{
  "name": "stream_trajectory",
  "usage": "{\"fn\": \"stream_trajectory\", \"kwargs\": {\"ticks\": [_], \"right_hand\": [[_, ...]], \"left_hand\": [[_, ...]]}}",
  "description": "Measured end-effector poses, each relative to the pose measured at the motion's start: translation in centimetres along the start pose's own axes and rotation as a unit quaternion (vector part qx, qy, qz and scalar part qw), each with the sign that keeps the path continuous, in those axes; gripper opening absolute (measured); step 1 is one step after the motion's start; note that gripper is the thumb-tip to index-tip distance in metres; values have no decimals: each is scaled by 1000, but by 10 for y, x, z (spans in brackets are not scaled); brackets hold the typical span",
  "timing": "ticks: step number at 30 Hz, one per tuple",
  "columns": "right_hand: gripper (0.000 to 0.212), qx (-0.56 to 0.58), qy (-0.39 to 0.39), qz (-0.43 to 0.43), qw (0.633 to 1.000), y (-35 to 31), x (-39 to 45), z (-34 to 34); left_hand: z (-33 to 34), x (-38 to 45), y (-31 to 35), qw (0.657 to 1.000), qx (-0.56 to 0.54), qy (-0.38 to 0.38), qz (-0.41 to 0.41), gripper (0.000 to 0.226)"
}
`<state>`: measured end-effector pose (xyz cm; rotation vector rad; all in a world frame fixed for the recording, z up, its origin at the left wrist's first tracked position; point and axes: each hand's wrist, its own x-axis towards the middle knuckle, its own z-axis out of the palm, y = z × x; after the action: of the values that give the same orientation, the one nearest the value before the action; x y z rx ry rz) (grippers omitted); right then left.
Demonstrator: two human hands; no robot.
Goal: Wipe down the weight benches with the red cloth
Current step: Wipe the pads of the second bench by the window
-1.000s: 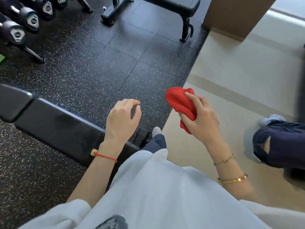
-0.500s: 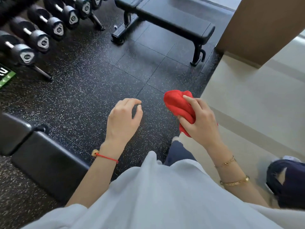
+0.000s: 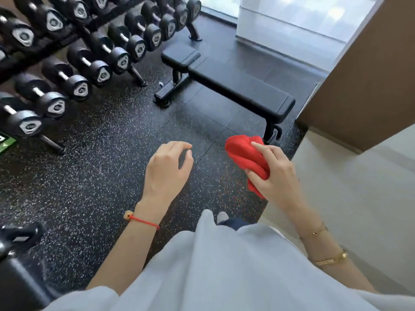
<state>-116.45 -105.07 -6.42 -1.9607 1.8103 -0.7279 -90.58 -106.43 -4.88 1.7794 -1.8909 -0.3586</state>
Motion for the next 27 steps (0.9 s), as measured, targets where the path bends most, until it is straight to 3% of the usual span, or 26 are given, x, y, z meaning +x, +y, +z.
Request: {"fn": "stream_trajectory", "kwargs": {"ticks": [8,15,27], "right_hand": [[58,-8,-3,3,1000,23,166,-9],[59,-10,11,39,999,48,287,20],[57,-17,80,137,987,58,504,57]], "left_hand": [[33,158,14,1000,-10,0,-4,22],[65,299,-16,1000,-5,-20,18,21],[99,562,-53,990,-7,-53,130,20]]}}
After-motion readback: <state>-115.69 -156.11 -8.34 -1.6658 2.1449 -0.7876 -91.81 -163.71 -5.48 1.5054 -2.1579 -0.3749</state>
